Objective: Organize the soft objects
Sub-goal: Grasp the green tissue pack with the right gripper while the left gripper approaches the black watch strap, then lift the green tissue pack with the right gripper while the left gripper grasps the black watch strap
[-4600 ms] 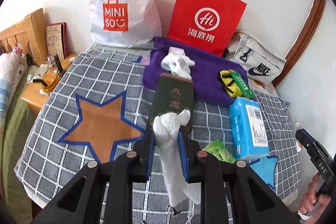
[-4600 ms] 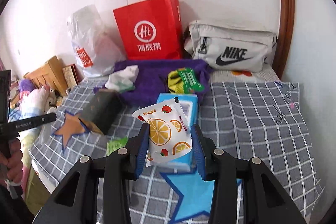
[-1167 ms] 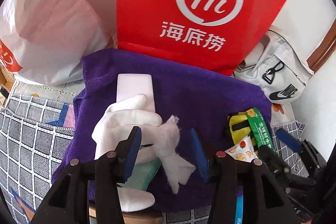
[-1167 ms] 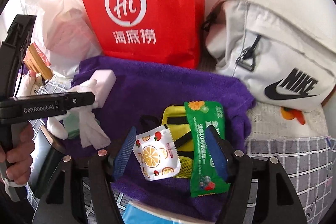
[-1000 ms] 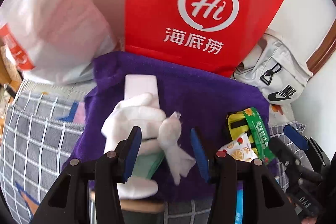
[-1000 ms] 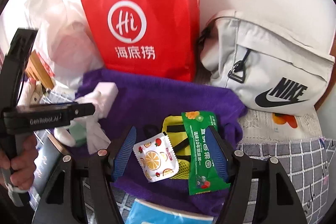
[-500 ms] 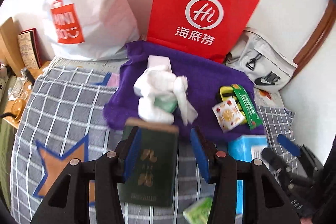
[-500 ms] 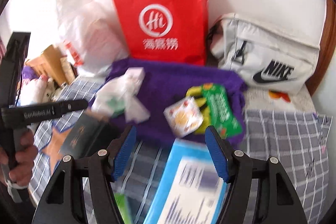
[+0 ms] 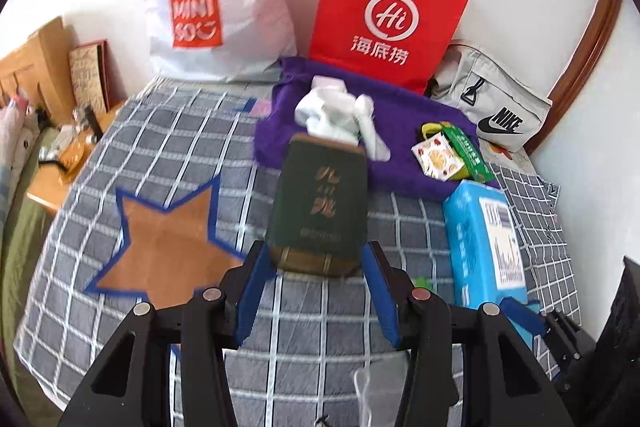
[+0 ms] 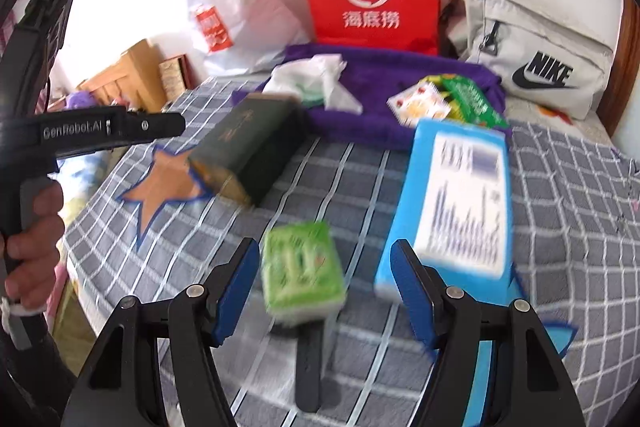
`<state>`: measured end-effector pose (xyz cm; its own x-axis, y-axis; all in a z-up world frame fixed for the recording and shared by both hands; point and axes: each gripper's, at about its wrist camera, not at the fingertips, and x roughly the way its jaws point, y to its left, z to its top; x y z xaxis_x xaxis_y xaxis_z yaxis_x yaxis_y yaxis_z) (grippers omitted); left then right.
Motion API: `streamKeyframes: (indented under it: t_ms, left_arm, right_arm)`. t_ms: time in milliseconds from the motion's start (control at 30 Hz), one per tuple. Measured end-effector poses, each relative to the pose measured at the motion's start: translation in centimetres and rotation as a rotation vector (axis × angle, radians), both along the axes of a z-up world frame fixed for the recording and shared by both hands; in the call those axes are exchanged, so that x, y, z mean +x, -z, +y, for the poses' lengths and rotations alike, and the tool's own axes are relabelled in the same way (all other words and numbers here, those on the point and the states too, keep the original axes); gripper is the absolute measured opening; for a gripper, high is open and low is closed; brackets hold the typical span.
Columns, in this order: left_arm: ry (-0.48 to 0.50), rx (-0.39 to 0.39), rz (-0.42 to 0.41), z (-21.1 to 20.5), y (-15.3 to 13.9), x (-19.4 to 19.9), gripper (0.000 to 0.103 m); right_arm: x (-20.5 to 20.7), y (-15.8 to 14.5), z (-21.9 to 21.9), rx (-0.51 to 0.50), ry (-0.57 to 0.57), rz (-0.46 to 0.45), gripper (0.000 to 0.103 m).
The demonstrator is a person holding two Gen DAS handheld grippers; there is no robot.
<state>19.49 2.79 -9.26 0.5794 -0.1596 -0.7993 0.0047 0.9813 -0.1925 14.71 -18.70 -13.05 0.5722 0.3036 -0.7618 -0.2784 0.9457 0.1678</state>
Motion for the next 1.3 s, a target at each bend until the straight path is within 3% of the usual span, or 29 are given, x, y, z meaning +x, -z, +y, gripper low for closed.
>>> streamKeyframes:
  t_ms: [267,433,567,767,833,900,1100,1300]
  left_arm:
    - [-0.039,0.024,0.020,1.8,2.2,-2.6,0.046]
    - [-0.063,0.054,0.038,2.7,3.9,-3.0,0.046]
    - [-0.069,0.029,0.048,3.3,5.0,-2.8,0.046]
    - [-0.052,0.078,0.061,2.8,6.2,-2.4,0.046]
    - [-0.040,0.063,0.075,2.7,6.6,-2.1,0.046]
    - [-0.039,0.058,0.077,2.6,6.6,-2.1,0.046]
    - [-0.013,0.040,0.090,1.9,6.7,-2.6,0.046]
    - [0.023,0.046,0.089,0.6,6.4,-4.1,0.046]
  right_arm:
    - [-2.2,2.4,1.2,0.015,-0.041,0.004,0.067]
    - [-1.1,4.2,2.1,-0.034,-0.017,0.026,0.067]
    - [-0.3,5.4,2.7,-0.034,-0.003,0.041,0.067]
    - [0.8,6.5,3.1,-0.024,0.028,0.041,0.067]
    - [0.8,6.5,3.1,-0.019,0.031,0.023,0.056]
    - [0.7,6.3,3.0,-0.026,0.027,0.017,0.052]
    - [-1.3,3.9,2.2,0.015,0.010,-0.037,0.052]
    - [-4.4,2.3,0.6,-0.027,0.014,-0.083,0.052]
